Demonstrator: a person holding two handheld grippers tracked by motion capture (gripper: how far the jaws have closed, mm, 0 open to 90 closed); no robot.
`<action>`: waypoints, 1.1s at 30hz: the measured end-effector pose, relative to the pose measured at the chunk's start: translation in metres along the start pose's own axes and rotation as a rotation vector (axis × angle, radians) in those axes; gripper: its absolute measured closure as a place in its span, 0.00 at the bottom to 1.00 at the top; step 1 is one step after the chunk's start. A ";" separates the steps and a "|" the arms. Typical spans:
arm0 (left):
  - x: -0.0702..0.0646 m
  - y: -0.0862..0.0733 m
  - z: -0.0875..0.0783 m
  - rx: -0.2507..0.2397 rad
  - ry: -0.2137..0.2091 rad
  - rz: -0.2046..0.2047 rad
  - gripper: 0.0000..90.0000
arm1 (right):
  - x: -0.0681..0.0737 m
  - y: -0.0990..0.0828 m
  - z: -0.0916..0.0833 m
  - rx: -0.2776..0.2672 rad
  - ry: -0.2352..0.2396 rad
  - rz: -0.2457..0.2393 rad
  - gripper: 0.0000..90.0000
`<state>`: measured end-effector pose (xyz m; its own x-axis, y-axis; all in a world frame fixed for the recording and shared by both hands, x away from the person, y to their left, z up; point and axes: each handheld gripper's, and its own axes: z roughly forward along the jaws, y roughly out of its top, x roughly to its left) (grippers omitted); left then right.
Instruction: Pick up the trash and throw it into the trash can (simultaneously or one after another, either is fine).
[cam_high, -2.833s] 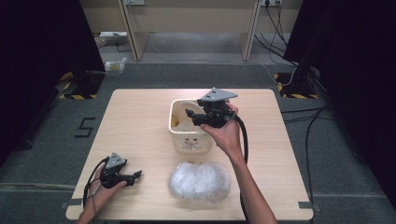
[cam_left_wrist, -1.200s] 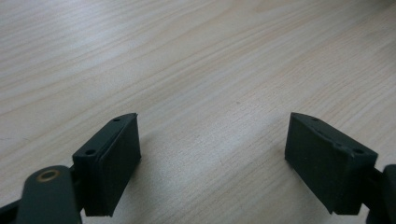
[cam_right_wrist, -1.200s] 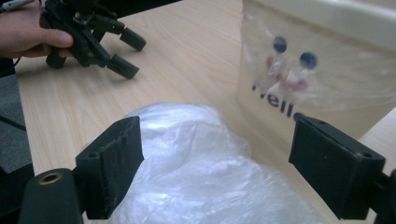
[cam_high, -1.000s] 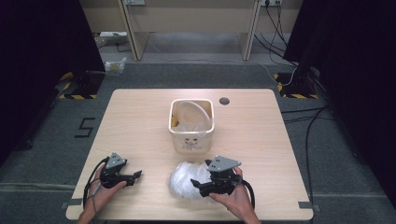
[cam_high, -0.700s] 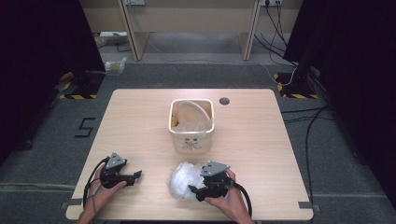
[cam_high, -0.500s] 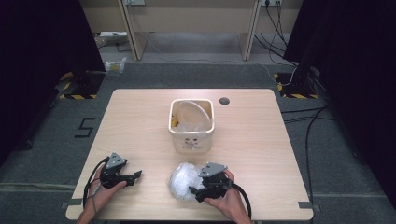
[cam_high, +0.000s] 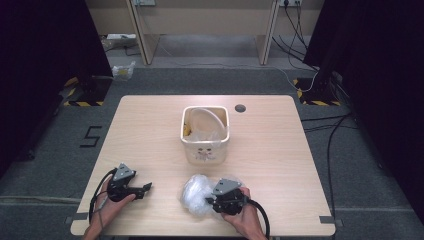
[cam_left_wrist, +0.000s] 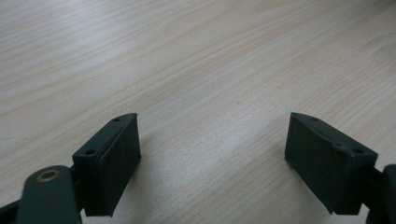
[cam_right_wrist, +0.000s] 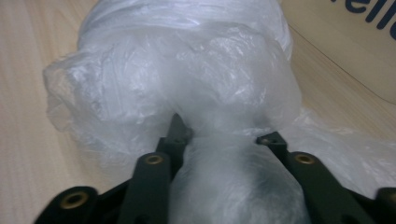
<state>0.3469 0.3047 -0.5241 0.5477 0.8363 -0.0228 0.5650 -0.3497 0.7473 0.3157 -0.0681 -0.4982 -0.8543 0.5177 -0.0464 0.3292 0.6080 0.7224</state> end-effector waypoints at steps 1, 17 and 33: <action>0.000 0.000 0.000 0.000 0.000 0.000 0.19 | 0.000 0.000 -0.002 -0.007 0.004 -0.001 0.81; 0.000 0.000 0.000 -0.001 0.001 0.000 0.19 | 0.000 0.029 -0.068 -0.198 0.010 -0.028 0.85; 0.000 0.000 0.000 0.000 0.000 0.000 0.19 | -0.019 0.075 -0.116 -0.286 -0.032 -0.064 0.85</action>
<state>0.3469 0.3047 -0.5241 0.5479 0.8362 -0.0227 0.5650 -0.3499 0.7472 0.3102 -0.1024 -0.3637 -0.8550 0.5054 -0.1164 0.1445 0.4477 0.8824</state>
